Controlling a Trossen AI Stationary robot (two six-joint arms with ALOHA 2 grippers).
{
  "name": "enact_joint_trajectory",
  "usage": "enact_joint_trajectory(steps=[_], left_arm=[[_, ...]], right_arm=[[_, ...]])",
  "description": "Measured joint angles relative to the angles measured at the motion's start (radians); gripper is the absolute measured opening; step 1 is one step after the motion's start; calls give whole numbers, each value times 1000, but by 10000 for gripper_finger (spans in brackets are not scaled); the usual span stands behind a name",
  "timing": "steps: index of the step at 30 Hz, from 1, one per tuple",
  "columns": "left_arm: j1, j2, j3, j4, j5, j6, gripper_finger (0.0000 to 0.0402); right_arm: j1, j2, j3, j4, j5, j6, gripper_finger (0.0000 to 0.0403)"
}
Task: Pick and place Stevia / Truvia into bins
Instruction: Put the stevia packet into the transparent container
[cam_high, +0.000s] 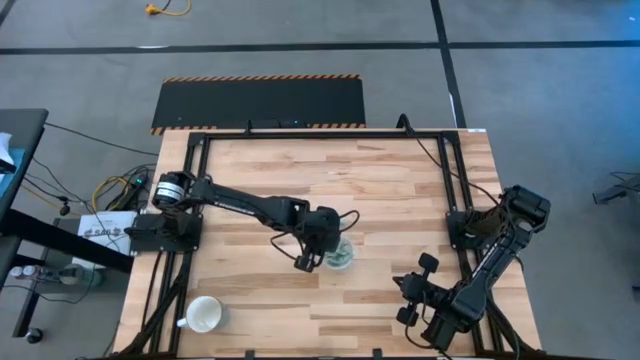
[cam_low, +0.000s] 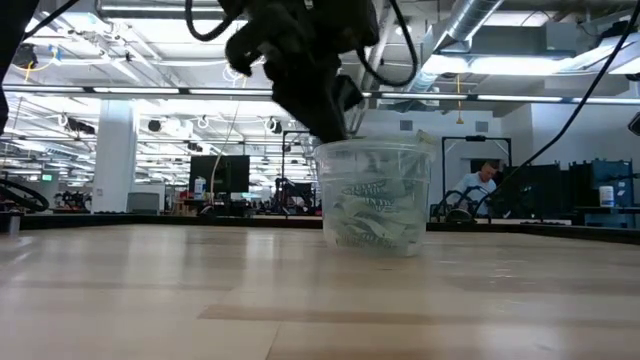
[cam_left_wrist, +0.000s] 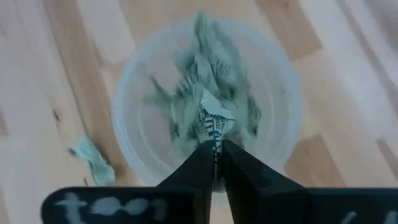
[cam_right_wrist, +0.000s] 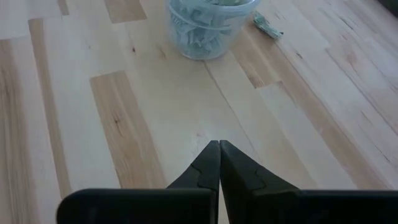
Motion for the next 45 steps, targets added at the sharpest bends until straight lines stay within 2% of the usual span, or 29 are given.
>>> enact_joint_trajectory(steps=[12, 16, 26, 33, 37, 42, 45], left_arm=[[1, 10, 1, -5, -43, -36, 110], [1, 10, 31, -76, -58, -37, 124], [4, 10, 266, -435, -104, -47, 128], [40, 9, 426, -712, -196, -153, 128], [60, -13, 436, -759, -204, -182, 128], [68, -30, 428, -758, -201, -191, 128], [68, -31, 427, -706, -198, -191, 128]], right_arm=[[0, 0, 0, 1, 1, -1, 1], [0, 0, 0, 4, 1, -1, 1], [0, 0, 0, 4, 0, -1, 1], [0, 0, 0, 11, -33, -17, 1], [0, 0, 0, 140, -127, -182, 1], [-24, 0, 0, 433, -305, -562, 1], [-57, 0, 0, 550, -397, -731, 1]])
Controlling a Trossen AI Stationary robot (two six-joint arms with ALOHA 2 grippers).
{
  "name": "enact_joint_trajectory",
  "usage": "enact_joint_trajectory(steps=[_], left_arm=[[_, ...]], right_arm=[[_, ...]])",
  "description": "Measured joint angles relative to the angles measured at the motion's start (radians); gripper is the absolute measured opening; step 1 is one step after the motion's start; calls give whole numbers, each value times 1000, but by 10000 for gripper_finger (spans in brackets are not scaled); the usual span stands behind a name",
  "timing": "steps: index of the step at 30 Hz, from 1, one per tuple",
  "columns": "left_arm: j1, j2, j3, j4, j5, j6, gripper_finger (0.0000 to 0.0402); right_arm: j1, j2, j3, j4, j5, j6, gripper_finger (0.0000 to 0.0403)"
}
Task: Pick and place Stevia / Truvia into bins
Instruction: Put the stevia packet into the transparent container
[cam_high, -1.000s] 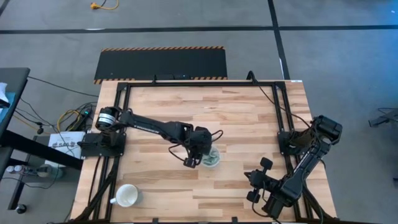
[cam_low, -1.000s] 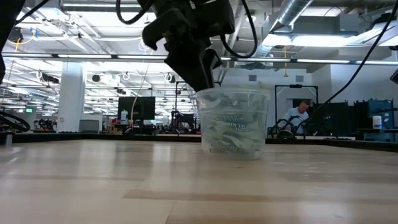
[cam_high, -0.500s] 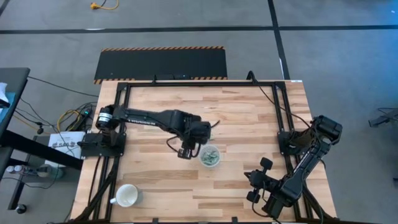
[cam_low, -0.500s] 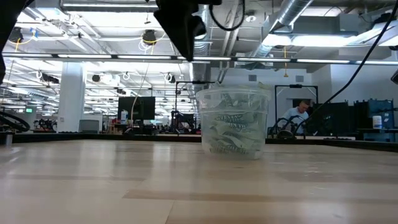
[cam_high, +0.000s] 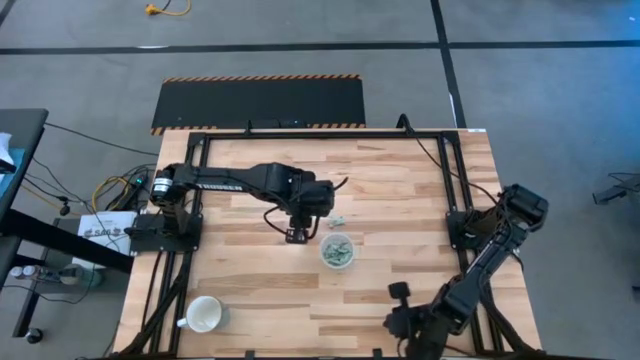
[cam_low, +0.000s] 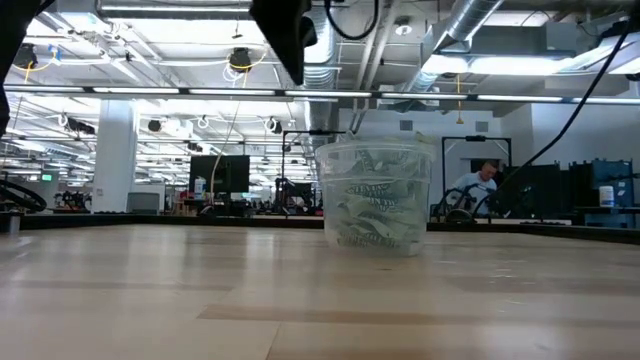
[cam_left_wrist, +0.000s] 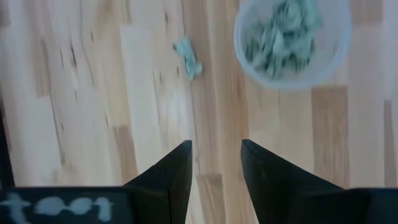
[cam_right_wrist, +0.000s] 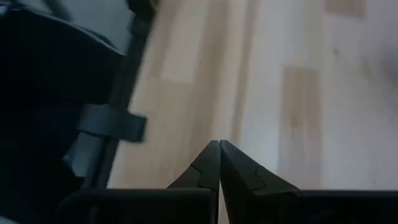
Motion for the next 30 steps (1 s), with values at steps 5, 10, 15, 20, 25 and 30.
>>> enact_joint_trajectory(steps=[5, 10, 15, 20, 25, 30], left_arm=[[0, 0, 0, 107, 0, -7, 128], [0, 0, 0, 197, 0, -6, 128], [0, 3, -1, 278, 0, 5, 128], [0, 8, -2, 305, 0, 18, 128], [0, 8, -2, 312, 0, 29, 128], [2, 8, -2, 316, -1, 48, 128]], right_arm=[[-73, 0, 0, 58, -90, -188, 0], [-153, 0, 0, 61, -174, -282, 0], [-217, 0, 0, 72, -272, -282, 0], [-242, 0, 1, 114, -290, -281, 0], [-252, 0, 5, 115, -290, -281, 0], [-252, 0, 6, 124, -290, -281, 0]])
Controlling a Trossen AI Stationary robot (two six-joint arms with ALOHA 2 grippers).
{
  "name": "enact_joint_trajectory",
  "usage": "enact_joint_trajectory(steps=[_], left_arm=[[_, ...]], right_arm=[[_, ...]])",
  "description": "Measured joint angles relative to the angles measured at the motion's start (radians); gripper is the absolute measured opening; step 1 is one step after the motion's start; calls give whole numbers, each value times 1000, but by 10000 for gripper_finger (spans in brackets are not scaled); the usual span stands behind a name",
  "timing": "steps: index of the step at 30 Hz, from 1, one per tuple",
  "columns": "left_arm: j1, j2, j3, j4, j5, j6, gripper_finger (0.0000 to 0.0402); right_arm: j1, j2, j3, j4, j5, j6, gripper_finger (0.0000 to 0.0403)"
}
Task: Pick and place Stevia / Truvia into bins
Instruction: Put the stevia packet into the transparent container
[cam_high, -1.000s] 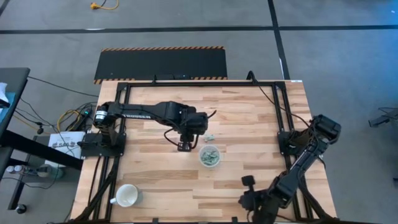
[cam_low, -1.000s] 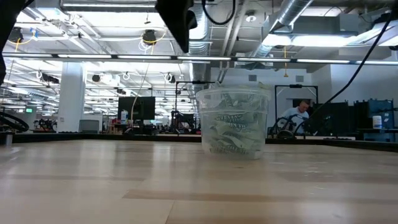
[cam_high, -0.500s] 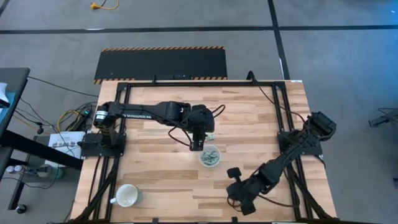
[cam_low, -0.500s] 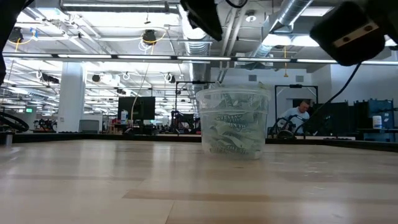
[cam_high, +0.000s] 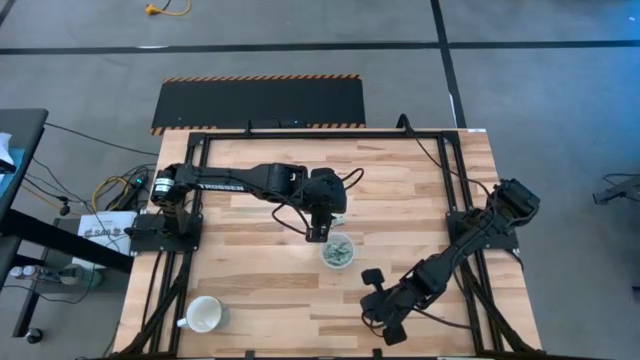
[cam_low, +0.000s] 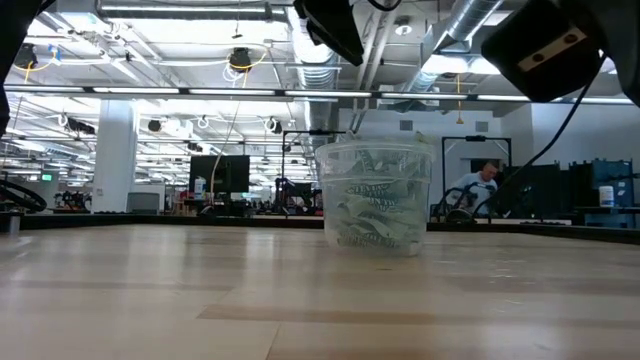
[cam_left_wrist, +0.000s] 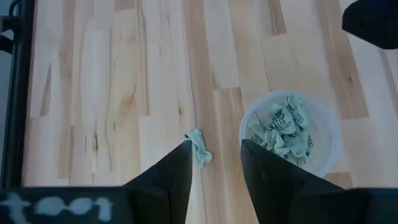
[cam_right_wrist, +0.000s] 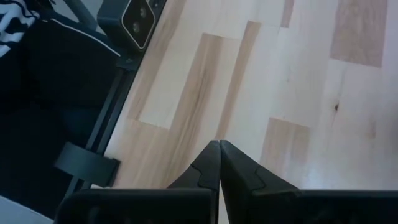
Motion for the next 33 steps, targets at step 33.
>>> enact_joint_trajectory(steps=[33], left_arm=[[-55, 0, 0, -332, 44, -165, 128]], right_arm=[[4, 0, 0, -3, 5, 0, 0]])
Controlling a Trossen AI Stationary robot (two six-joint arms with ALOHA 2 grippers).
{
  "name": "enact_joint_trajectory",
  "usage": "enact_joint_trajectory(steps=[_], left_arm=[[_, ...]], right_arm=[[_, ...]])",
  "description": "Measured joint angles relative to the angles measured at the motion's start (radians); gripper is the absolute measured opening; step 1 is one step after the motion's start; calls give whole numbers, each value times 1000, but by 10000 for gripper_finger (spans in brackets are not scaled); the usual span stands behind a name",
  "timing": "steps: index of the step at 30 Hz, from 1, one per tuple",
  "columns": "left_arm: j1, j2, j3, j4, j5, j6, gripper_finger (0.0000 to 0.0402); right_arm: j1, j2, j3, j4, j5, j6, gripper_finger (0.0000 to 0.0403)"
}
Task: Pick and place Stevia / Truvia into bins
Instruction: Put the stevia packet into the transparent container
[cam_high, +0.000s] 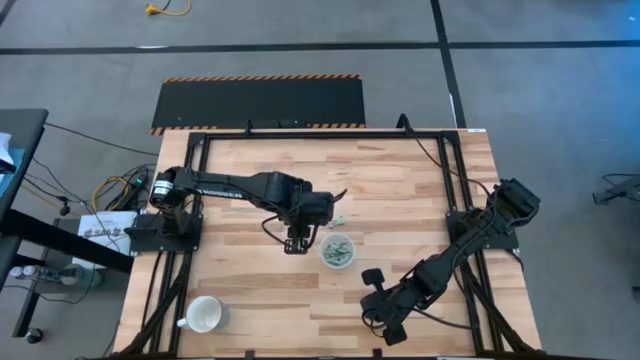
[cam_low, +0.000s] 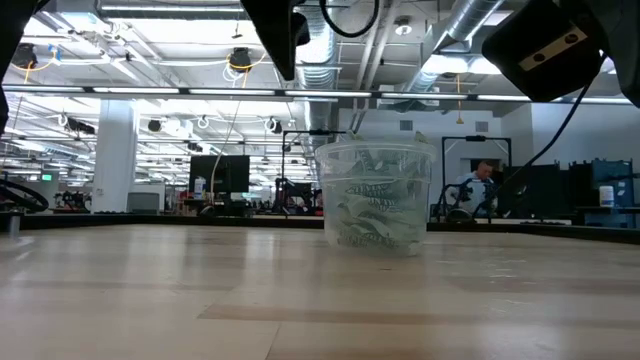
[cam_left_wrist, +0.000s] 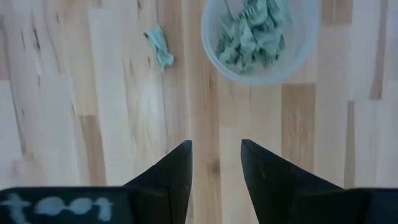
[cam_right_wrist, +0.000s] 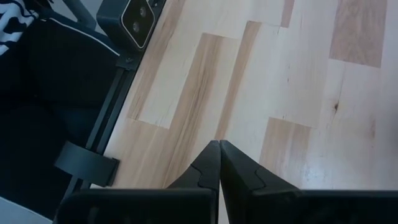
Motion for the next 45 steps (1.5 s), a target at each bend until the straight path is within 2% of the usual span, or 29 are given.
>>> enact_joint_trajectory(steps=[9, 15, 22, 28, 35, 41, 45], left_arm=[[-83, -6, 0, -9, -114, -52, 128], [-127, -6, 0, 26, -130, -67, 128], [-179, -2, 0, 20, -199, -78, 128], [-186, -1, 0, 17, -233, -86, 128], [-197, -1, 0, -15, -186, -126, 128], [-252, 0, 0, 23, -139, -114, 128], [-295, 0, 0, 23, -142, -113, 128]], right_arm=[[-2, 0, 0, -2, 7, 0, 0], [-2, 0, 0, -1, 7, 5, 0], [-2, 0, 0, -1, 7, 26, 0], [-2, 0, 0, -1, 7, 26, 0], [-2, 0, 0, -1, 7, 26, 0], [-2, 0, 0, -1, 13, 21, 0], [-2, 0, 0, -1, 28, 19, 0]])
